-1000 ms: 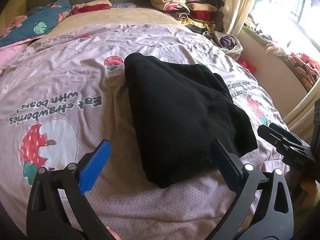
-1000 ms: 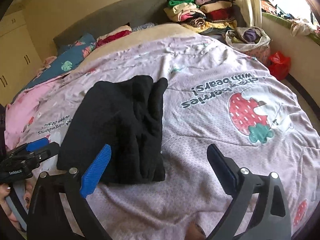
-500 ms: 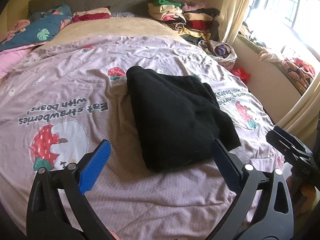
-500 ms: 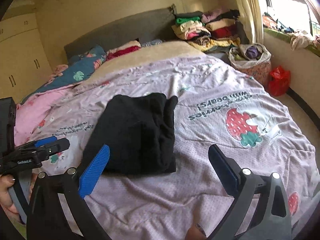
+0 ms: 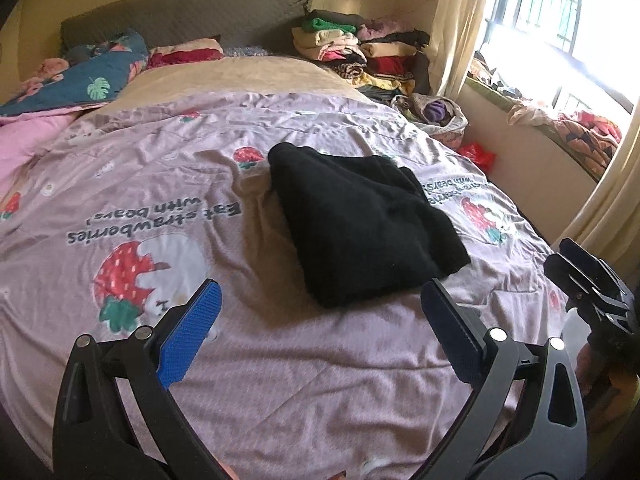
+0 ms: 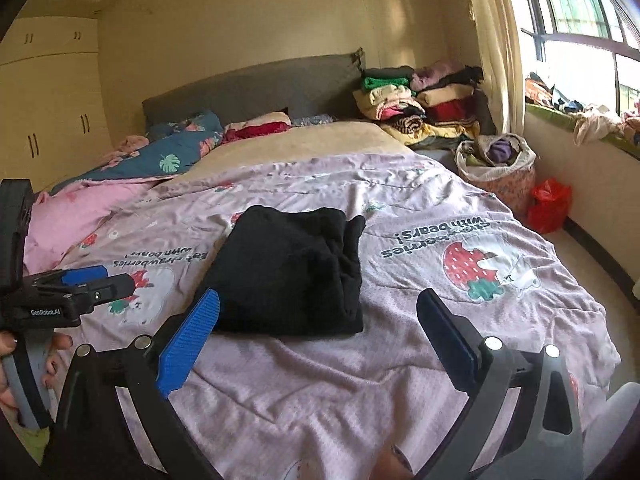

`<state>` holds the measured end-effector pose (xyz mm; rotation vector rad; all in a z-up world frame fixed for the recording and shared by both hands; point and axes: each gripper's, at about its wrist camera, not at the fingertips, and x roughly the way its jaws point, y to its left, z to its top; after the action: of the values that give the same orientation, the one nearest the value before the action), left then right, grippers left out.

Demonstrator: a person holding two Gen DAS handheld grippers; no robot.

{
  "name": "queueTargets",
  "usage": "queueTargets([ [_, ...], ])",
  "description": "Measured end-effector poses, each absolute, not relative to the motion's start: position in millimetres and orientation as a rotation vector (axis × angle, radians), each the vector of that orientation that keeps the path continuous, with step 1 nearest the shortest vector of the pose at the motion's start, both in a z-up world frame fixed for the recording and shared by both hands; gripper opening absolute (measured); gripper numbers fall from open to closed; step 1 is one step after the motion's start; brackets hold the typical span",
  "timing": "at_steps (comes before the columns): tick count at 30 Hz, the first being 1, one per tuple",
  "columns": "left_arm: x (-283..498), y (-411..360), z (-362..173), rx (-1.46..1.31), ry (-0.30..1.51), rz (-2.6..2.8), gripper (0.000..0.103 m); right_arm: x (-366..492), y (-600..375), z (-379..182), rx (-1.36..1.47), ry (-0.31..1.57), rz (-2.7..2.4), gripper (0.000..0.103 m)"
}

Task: Fold small clothes

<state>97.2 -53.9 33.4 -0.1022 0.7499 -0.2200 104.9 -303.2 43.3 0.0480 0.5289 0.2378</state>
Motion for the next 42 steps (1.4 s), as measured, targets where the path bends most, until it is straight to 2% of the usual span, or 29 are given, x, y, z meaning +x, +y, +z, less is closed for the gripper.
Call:
queueTargets([
  [14,60.0,-32.1,-5.0,-0.116,0.747,-0.197,0.093,64.8,-290.1,24.7,-0.023,0.458,0.203,0.098],
  [23,53.0,-37.0,-25.6,-0.111,0.771,-0.214,0.093,63.1,-287.5,-16.6,0.010,0.575,0.173,0.098],
  [42,51.6,-37.7,-28.5,-0.104,0.781,-0.195,0.093,65.8,-288.5,-22.0,0.018,0.589,0.152,0.098],
])
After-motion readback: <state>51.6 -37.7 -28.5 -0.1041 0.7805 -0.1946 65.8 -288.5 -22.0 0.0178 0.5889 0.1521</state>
